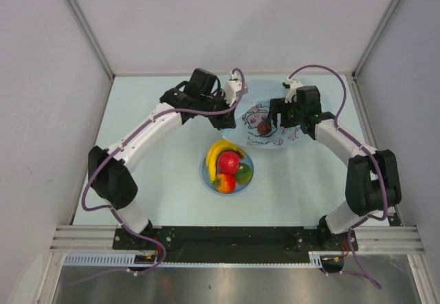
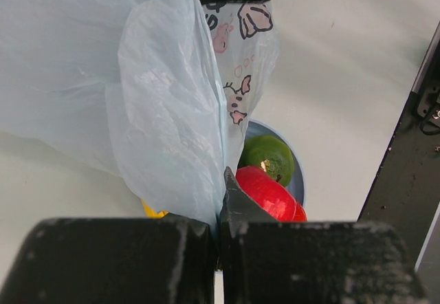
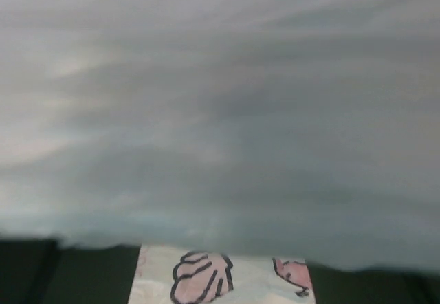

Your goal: Take the fake fruits out of the plastic bag

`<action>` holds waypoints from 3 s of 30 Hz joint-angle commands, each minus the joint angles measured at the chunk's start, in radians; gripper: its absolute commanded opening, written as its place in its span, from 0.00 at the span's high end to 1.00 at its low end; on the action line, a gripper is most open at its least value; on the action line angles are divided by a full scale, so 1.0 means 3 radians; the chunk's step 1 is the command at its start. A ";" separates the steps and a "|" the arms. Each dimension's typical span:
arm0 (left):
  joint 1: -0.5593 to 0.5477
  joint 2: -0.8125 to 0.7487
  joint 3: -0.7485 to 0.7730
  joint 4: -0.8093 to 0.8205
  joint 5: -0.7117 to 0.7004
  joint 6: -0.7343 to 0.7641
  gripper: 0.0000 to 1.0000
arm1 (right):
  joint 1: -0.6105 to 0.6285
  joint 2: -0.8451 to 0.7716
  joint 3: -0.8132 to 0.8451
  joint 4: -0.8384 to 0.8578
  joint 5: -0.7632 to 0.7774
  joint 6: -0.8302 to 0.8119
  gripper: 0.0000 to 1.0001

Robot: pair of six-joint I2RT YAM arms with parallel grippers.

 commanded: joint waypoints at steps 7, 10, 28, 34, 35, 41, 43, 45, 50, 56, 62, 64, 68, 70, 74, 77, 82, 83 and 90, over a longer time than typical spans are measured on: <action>-0.0002 -0.0262 -0.0115 -0.0004 -0.0084 0.0159 1.00 | 0.0118 0.0599 0.0010 0.0378 0.0469 0.0168 0.09; -0.0002 -0.0298 -0.0171 -0.0015 -0.0099 0.0180 1.00 | 0.0107 0.0742 0.0076 0.0455 0.0510 0.0153 0.11; -0.0008 -0.0288 -0.0274 -0.0081 -0.0140 0.0251 1.00 | 0.0327 0.1520 0.0817 0.0706 0.0555 0.0215 0.13; -0.0013 -0.0293 -0.0289 -0.0112 -0.0201 0.0292 1.00 | 0.0368 0.1653 0.1017 0.0701 0.0771 -0.0015 0.28; -0.0013 -0.0293 -0.0289 -0.0117 -0.0201 0.0297 1.00 | 0.0363 0.1638 0.1032 0.0706 0.0761 -0.0107 0.34; -0.0013 -0.0242 -0.0274 -0.0071 -0.0156 0.0277 1.00 | 0.0332 0.1204 0.1022 0.0619 0.0505 -0.0256 0.47; -0.0013 -0.0227 -0.0248 -0.0071 -0.0145 0.0261 1.00 | 0.0327 0.1005 0.0961 0.0609 0.0327 -0.0205 0.52; -0.0013 -0.0211 -0.0233 -0.0056 -0.0135 0.0256 1.00 | 0.0337 0.0662 0.0747 0.0614 0.0179 -0.0210 0.56; -0.0013 -0.0191 -0.0217 -0.0030 -0.0130 0.0246 1.00 | 0.0450 -0.0146 0.0058 0.0481 -0.0073 -0.0251 0.57; -0.0013 -0.0119 -0.0156 -0.0040 -0.0130 0.0221 1.00 | 0.0644 -0.1138 -0.0726 0.0261 -0.0379 -0.0516 0.57; -0.0013 -0.0007 0.0043 -0.0066 -0.0125 0.0185 1.00 | 0.0797 -0.1400 -0.1105 0.0072 -0.0814 -0.0772 0.57; -0.0013 -0.0007 0.0084 -0.0081 -0.0125 0.0190 1.00 | 0.0838 -0.1390 -0.1085 0.0112 -0.0881 -0.0783 0.58; -0.0013 -0.0073 0.0074 -0.0091 -0.0181 0.0231 1.00 | 0.1129 -0.1288 -0.0932 0.0209 -0.0861 -0.0910 0.55; -0.0013 -0.0093 0.0069 -0.0096 -0.0211 0.0241 1.00 | 0.1227 -0.1191 -0.0870 0.0256 -0.0804 -0.0967 0.52; -0.0013 -0.0155 0.0059 -0.0096 -0.0283 0.0287 1.00 | 0.1258 -0.0904 -0.0773 0.0322 -0.0661 -0.0850 0.52; -0.0008 -0.0216 0.0013 -0.0102 -0.0298 0.0302 1.00 | 0.1191 -0.0633 -0.0701 0.0435 -0.0687 -0.0691 0.52; -0.0013 -0.0334 -0.0110 -0.0102 -0.0334 0.0338 1.00 | 0.1181 -0.0342 -0.0578 0.0527 -0.0707 -0.0701 0.52; -0.0013 -0.0344 -0.0125 -0.0102 -0.0339 0.0348 1.00 | 0.1181 -0.0316 -0.0568 0.0532 -0.0707 -0.0706 0.52; -0.0008 -0.0421 -0.0233 -0.0091 -0.0380 0.0374 1.00 | 0.1181 -0.0193 -0.0573 0.0527 -0.0697 -0.0747 0.51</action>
